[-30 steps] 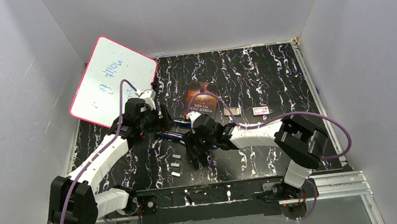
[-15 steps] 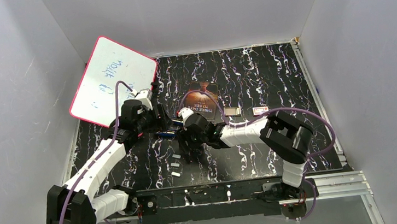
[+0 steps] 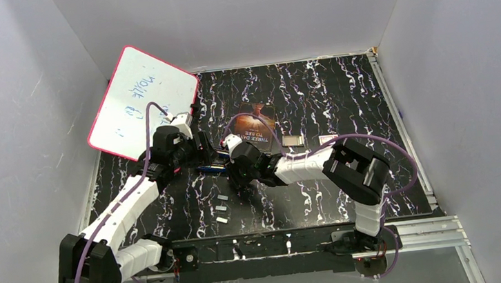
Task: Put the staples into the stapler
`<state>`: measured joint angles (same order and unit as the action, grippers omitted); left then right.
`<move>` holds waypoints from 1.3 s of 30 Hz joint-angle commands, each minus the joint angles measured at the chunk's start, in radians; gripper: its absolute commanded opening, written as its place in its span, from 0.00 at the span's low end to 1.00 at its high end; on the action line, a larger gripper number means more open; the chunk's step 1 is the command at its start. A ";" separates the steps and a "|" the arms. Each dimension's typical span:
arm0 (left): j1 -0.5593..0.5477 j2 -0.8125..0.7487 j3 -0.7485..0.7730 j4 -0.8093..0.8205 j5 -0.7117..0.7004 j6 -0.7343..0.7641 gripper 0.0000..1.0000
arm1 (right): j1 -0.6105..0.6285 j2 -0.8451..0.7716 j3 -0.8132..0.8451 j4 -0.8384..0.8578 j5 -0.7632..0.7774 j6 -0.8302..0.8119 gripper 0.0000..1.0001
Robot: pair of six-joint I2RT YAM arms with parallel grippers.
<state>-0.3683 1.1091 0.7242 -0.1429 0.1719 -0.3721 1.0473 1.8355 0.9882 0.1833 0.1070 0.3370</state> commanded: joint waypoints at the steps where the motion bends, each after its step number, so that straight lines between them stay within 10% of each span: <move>1: 0.008 -0.007 0.006 0.001 0.013 0.012 0.74 | 0.003 0.030 -0.008 -0.061 -0.014 -0.012 0.42; 39: 0.008 -0.003 -0.008 0.004 0.021 0.006 0.74 | 0.064 -0.011 -0.029 -0.153 0.063 -0.145 0.37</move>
<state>-0.3683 1.1240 0.7238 -0.1421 0.1802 -0.3702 1.1011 1.8267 0.9855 0.1501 0.1577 0.2050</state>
